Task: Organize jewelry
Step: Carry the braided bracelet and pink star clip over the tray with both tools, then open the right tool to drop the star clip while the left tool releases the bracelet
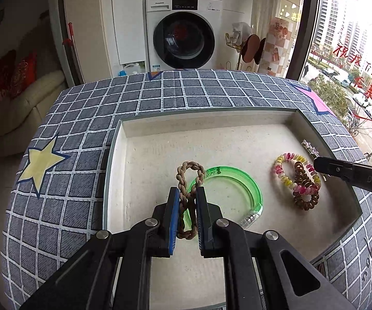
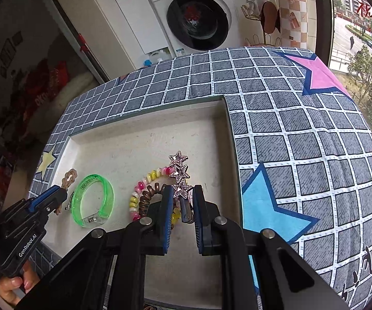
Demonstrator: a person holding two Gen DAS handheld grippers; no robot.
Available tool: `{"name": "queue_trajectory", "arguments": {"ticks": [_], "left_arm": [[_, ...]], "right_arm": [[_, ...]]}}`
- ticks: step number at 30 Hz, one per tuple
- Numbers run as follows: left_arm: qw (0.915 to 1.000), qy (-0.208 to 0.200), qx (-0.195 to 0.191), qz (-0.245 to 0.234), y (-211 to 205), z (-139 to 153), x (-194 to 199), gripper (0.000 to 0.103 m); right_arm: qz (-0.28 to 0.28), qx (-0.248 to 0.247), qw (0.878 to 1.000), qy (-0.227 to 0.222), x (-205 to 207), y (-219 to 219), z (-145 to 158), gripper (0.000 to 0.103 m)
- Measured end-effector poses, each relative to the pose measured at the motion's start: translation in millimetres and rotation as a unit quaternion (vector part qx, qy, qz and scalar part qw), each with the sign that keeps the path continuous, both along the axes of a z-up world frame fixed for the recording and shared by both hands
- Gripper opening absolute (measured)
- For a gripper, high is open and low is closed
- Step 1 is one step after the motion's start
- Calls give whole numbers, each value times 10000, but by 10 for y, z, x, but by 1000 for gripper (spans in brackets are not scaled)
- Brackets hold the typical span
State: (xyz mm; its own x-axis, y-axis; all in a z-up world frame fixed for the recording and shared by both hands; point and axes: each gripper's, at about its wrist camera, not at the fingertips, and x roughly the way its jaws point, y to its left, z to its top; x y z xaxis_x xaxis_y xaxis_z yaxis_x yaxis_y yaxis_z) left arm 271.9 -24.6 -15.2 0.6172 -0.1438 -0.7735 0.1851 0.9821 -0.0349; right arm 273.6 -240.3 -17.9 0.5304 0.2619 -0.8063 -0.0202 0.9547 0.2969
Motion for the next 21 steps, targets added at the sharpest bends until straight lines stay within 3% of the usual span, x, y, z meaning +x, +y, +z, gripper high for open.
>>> {"name": "queue_trajectory", "arguments": {"ticks": [18, 19, 21], "left_arm": [[9988, -72, 469, 68, -90, -75, -5, 26], [9990, -79, 446, 66, -89, -65, -10, 26], [9991, -116, 407, 63, -89, -40, -21, 26]], "right_arm": [[-45, 120, 9997, 194, 70, -5, -123, 18], [-41, 172, 9996, 199, 70, -15, -121, 19], [-28, 260, 9995, 174, 52, -30, -106, 34]]}}
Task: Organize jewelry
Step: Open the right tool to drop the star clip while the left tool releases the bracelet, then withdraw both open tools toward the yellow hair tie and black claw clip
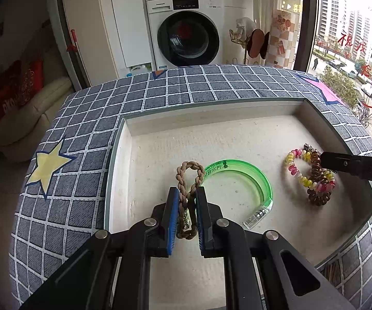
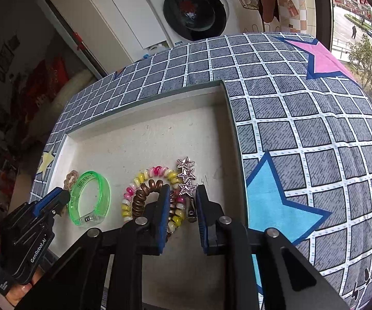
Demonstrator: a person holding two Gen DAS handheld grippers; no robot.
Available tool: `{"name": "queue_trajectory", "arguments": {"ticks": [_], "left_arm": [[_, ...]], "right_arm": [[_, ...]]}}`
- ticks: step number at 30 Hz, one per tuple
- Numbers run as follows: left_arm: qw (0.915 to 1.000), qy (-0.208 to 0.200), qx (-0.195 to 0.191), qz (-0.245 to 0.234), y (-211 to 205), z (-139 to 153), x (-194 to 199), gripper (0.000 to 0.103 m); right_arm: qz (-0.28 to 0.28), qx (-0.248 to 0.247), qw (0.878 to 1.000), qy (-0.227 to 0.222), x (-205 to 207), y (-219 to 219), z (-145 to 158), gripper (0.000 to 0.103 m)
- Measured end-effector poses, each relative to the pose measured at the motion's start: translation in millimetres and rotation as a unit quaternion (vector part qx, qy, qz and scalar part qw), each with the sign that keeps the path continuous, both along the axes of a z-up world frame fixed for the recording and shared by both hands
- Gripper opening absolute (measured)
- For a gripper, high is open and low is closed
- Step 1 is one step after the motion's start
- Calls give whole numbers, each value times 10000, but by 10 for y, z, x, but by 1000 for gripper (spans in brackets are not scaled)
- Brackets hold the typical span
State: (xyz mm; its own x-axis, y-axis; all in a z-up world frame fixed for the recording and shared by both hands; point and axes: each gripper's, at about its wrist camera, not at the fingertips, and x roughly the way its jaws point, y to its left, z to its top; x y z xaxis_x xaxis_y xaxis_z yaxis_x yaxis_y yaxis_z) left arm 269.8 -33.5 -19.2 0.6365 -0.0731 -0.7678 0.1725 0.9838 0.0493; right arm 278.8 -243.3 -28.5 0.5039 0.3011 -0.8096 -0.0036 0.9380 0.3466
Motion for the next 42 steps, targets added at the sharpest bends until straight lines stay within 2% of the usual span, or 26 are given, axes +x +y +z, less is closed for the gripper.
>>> {"name": "queue_trajectory", "arguments": {"ticks": [2, 12, 13, 14, 15, 16, 23, 25, 27, 29, 30, 34, 35, 39, 41, 42], "left_arm": [[10000, -21, -23, -9, -1, 16, -9, 26], [9999, -101, -71, 7, 33, 101, -51, 26], [9999, -117, -93, 14, 44, 119, -56, 30], [9998, -136, -117, 40, 55, 137, -64, 67], [9996, -226, -164, 105, 73, 166, -81, 99], [9988, -399, -228, 157, 88, 207, -119, 102], [9983, -502, -261, 141, 85, 346, -184, 103], [9979, -581, -264, 133, 91, 397, -237, 103], [9974, -659, -252, 126, 102, 454, -297, 103], [9968, -742, -277, 130, 116, 506, -376, 103], [9966, -768, -284, 110, 120, 529, -420, 103], [9961, -842, -262, 40, 149, 605, -601, 103], [9961, -844, -273, 14, 161, 623, -649, 103], [9956, -880, -323, -3, 226, 697, -851, 103], [9955, -890, -340, -6, 261, 725, -958, 103], [9955, -891, -330, -7, 275, 732, -1013, 103]], "right_arm": [[21, 45, 10000, -76, -30, -4, 33, 42], [44, 338, 9992, -222, -176, 5, 135, 43], [29, 377, 9990, -225, -184, 6, 146, 43], [17, 420, 9989, -222, -198, 3, 154, 43], [7, 455, 9987, -222, -212, 2, 160, 43], [3, 466, 9987, -226, -223, 5, 169, 43], [25, 466, 9986, -231, -304, 49, 218, 44], [30, 509, 9984, -232, -335, 53, 239, 49], [47, 563, 9981, -258, -380, 54, 264, 63], [43, 595, 9978, -291, -434, 45, 293, 70], [38, 611, 9977, -307, -462, 43, 309, 78], [14, 670, 9972, -345, -584, 38, 373, 83], [0, 662, 9972, -355, -613, 37, 391, 88], [0, 657, 9969, -432, -759, 35, 464, 89], [-62, 553, 9970, -538, -842, 34, 515, 103], [-102, 523, 9965, -639, -896, 31, 546, 103]]}}
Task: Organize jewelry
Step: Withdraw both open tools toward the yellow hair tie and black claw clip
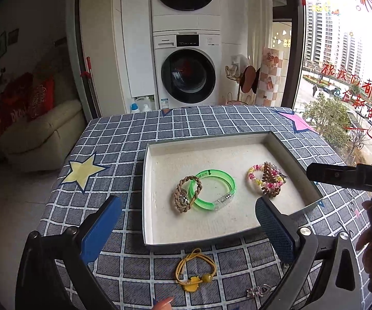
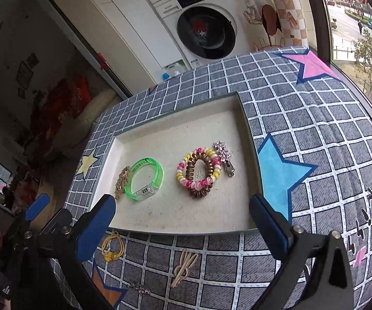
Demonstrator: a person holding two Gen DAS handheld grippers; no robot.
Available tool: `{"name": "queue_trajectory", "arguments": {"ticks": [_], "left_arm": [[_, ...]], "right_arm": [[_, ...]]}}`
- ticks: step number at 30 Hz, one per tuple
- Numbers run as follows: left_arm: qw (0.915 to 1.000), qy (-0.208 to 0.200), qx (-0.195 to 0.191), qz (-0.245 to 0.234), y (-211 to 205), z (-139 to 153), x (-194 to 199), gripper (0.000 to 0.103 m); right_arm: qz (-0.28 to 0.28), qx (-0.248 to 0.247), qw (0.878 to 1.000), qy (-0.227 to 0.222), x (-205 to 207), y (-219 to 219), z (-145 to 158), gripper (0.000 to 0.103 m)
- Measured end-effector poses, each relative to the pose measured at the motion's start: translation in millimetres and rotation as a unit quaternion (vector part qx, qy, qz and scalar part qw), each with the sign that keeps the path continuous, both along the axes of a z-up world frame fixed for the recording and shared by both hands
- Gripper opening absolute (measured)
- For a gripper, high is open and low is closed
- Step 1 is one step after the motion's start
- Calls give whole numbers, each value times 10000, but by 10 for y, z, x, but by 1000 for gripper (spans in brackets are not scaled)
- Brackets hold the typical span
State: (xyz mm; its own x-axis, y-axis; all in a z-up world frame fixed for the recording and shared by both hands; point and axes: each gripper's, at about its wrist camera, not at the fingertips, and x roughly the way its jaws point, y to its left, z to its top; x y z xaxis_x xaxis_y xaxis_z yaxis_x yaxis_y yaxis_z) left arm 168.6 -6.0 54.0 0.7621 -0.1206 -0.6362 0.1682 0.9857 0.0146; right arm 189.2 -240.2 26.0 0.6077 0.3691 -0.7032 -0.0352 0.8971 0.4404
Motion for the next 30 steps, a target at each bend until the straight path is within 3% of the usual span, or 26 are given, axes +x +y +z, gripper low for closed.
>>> {"name": "queue_trajectory", "arguments": {"ticks": [13, 30], "left_arm": [[9998, -27, 212, 60, 185, -34, -582, 103], [9986, 480, -105, 199, 548, -397, -1040, 103]], "right_arm": [[96, -217, 9997, -108, -485, 136, 245, 103], [301, -430, 9986, 104, -1062, 350, 250, 103]]}}
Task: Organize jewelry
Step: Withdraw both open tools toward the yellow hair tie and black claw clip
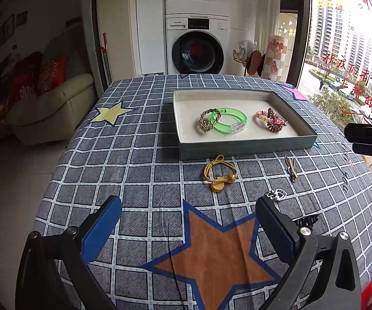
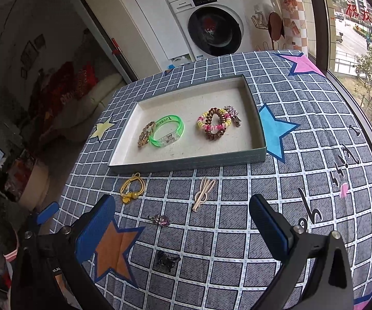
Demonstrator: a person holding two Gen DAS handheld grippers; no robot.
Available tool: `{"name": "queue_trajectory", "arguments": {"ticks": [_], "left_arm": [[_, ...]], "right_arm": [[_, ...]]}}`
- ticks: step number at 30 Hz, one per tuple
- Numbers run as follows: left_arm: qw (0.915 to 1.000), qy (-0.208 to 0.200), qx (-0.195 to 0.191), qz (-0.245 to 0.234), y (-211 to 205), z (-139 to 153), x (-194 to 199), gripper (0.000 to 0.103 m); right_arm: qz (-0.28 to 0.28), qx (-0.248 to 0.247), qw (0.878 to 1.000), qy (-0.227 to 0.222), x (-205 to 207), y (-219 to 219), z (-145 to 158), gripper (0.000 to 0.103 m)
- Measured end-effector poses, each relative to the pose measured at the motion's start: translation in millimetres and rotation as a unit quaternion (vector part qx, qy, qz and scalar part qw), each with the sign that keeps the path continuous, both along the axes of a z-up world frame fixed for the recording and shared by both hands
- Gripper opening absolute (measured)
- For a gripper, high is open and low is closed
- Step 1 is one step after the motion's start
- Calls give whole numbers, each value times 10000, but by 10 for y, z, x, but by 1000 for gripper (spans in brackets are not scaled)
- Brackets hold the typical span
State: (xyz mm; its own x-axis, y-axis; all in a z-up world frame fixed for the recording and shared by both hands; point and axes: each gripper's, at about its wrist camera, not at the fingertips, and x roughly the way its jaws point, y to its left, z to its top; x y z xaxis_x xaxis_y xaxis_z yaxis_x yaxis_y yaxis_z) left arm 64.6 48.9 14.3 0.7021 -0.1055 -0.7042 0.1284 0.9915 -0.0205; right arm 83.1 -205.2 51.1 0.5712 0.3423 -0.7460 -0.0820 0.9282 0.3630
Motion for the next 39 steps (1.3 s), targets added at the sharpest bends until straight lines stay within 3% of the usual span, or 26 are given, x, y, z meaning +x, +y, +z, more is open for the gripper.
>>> {"name": "queue_trajectory", "arguments": {"ticks": [17, 39], "left_arm": [[9991, 356, -30, 228, 152, -251, -71, 103], [9976, 665, -141, 100, -23, -352, 546, 103]], "right_arm": [[158, -319, 9985, 423, -407, 159, -345, 103], [582, -878, 9934, 453, -534, 555, -691, 103]]}}
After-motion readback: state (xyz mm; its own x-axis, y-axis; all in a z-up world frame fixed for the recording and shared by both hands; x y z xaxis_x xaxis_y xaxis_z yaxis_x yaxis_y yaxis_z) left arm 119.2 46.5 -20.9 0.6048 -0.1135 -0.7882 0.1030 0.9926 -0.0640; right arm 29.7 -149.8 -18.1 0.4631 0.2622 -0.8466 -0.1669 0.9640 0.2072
